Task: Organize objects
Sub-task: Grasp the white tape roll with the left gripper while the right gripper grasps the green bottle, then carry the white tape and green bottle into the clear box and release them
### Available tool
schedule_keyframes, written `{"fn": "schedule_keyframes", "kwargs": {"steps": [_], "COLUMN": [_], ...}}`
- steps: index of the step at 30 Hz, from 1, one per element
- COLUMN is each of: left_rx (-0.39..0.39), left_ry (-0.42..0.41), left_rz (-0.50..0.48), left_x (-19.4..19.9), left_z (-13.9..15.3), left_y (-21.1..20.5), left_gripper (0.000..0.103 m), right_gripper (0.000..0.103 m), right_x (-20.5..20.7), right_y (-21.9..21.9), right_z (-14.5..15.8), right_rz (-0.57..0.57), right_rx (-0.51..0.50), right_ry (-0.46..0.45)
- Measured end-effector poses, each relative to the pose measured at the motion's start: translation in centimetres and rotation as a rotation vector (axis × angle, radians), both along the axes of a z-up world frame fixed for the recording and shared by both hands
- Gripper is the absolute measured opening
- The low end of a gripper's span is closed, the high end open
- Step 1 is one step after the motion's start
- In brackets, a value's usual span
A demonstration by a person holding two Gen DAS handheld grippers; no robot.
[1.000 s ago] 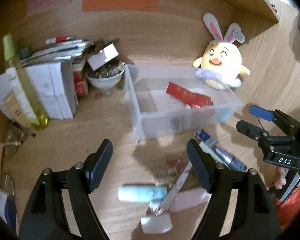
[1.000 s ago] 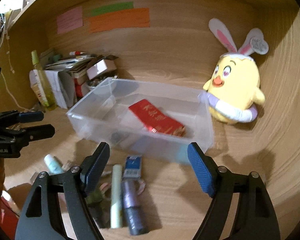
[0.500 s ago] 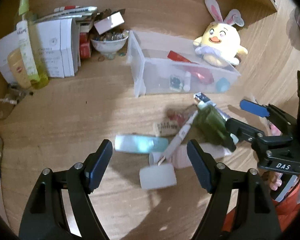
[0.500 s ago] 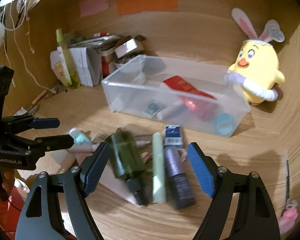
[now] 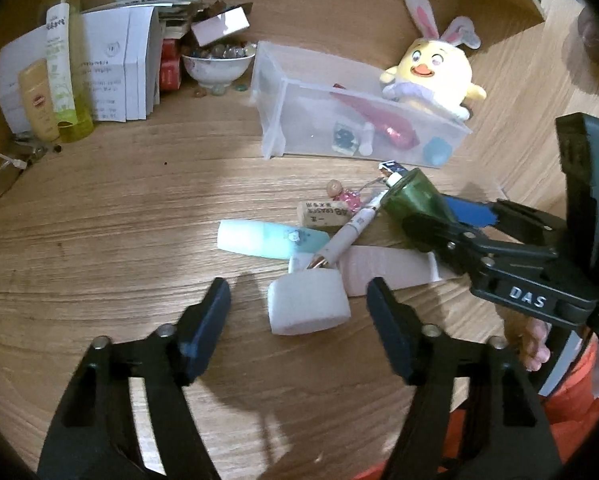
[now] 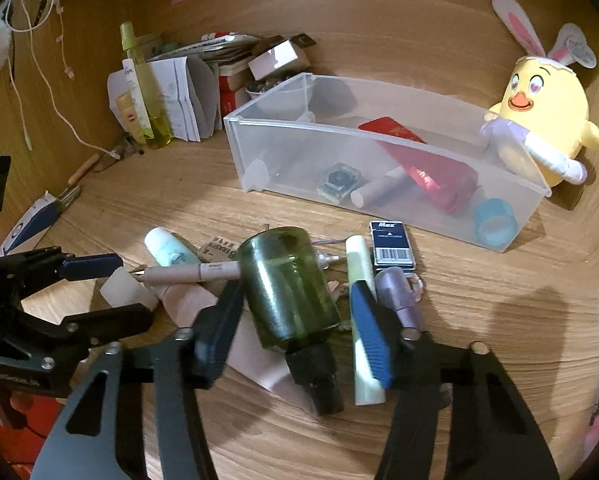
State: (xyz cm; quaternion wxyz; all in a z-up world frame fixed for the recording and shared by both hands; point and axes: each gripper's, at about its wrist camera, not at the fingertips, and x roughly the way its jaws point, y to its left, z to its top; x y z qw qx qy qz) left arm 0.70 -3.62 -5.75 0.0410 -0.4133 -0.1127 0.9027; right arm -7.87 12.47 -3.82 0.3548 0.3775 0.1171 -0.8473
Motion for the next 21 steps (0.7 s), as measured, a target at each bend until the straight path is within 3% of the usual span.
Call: {"fn": "schedule_keyframes", "kwargs": {"steps": [5,21], "left_rx": [0.009,0.010], "left_ry": [-0.018,0.038], "left_rz": [-0.021,0.025], "left_x": [-0.2,1.1], "left_z": [-0.5,1.7], "left_y": [0.3,-1.3], "left_gripper": [0.039,0.039], "right_gripper": [0.041,0.039], "right_x": [0.2,0.0], "right_y": [-0.1,2.3], "right_z": [0.1,3.0], "right_rz": [-0.001,-0.056], "right_rx": [-0.003,-0.098], "right_ry": [0.007,0.036]}}
